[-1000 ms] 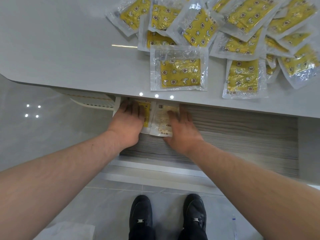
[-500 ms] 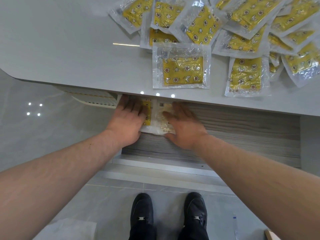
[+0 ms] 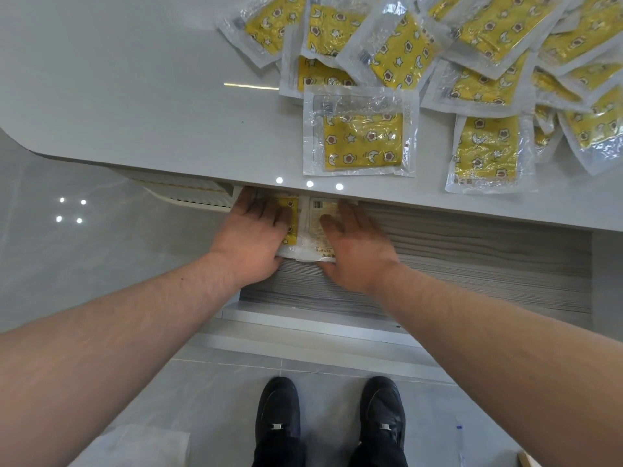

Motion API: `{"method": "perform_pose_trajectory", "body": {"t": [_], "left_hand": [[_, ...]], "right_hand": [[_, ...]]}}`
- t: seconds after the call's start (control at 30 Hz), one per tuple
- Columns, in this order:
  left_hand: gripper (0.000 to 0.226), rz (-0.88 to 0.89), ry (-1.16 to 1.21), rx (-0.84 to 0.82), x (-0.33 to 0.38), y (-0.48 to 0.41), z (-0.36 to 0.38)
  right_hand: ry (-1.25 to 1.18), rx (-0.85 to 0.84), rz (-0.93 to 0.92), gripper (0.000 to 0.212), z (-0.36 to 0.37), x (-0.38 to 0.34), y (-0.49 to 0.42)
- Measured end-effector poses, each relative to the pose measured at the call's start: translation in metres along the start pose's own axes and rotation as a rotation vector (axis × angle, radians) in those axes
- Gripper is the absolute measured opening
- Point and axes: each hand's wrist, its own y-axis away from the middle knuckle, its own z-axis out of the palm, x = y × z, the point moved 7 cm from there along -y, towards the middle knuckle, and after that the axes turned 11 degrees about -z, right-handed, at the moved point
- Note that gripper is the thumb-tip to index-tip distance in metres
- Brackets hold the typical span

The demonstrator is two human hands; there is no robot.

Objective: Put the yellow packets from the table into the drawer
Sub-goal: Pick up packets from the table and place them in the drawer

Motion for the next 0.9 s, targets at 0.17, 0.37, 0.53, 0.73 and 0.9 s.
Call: {"method": "perform_pose_trajectory", "body": {"t": [0.17, 0.37, 0.53, 0.73, 0.9], "left_hand": [[0.077, -0.001, 0.014, 0.001, 0.000, 0.000, 0.001], [0.067, -0.056, 0.072, 0.054, -0.004, 0.000, -0.005], [0.056, -0.066, 0.010, 0.024, -0.004, -0.002, -0.001], [0.057, -0.077, 0.006, 0.030, -0.004, -0.003, 0.002], [0.057, -0.089, 0.087, 0.048, -0.006, -0.002, -0.003]], "right_hand": [[-0.011, -0.012, 0.000, 0.089, 0.000, -0.001, 0.004], [-0.038, 0.055, -0.033, 0.068, -0.013, 0.007, 0.002], [-0.044, 0.031, -0.015, 0.070, -0.012, 0.010, -0.003], [-0.065, 0.026, 0.011, 0.070, -0.010, 0.010, -0.004], [-0.073, 0.023, 0.040, 0.072, -0.013, 0.006, -0.002]]}}
